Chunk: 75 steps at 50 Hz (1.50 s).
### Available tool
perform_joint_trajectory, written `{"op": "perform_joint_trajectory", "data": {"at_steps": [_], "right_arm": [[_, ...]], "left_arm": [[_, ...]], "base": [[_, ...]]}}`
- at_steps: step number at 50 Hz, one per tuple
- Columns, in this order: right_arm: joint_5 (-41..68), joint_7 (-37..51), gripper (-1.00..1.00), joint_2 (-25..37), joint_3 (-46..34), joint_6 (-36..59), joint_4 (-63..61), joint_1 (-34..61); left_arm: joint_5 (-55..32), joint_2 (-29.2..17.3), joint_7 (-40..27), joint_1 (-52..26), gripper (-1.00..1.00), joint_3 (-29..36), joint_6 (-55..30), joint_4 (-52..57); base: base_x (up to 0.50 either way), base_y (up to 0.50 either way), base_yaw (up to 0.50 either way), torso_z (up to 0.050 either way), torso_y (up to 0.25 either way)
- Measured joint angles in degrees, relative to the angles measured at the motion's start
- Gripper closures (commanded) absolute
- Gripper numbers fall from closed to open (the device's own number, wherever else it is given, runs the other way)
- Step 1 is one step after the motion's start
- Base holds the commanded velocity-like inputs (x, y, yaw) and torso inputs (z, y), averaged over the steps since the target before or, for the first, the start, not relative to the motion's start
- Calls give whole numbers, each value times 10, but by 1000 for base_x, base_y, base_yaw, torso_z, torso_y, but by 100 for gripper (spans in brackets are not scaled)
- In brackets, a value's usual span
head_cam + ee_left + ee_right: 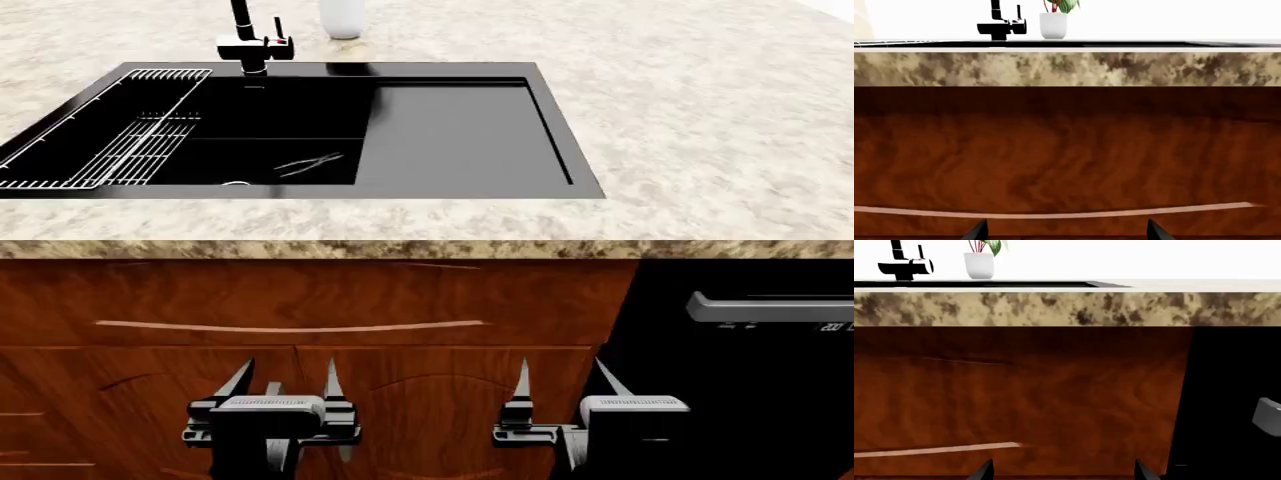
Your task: Pick the wine glass and kettle non electric and place them in the sink. Then turn on the water.
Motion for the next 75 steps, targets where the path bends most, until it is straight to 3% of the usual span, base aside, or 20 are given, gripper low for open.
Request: {"op": "perform_joint_trajectory", "data": {"at_steps": [13, 23, 38, 47, 55, 63, 75], "right_arm": [[14, 16, -100, 14, -21, -1, 24, 11], [24, 33, -100, 27, -34, 19, 18, 22], [38, 50, -100, 53, -37, 118, -36, 96], [47, 54, -100, 76, -28, 202, -59, 190], [43, 46, -100, 105, -30, 259, -25, 313], [37, 29, -100, 124, -41, 282, 75, 455], [24, 2, -100, 129, -66, 254, 301, 663]], "left_arm": [[-8, -14, -24, -9, -100, 20, -19, -11], [-16, -26, -41, -15, -100, 37, -46, 5], [-41, -53, -35, -91, -100, 56, -207, 111], [-63, -73, -17, -199, -100, 63, -333, 159], [-87, -87, 6, -328, -100, 51, -408, 119], [-95, -96, 34, -476, -100, 46, -417, -14], [-70, -99, 70, -695, -100, 73, -330, -297]], "base": [[0, 0, 0, 2, 0], [0, 0, 0, 50, 0], [0, 0, 0, 50, 0], [0, 0, 0, 50, 0], [0, 0, 0, 34, 0], [0, 0, 0, 0, 0], [0, -66, 0, 0, 0]]}}
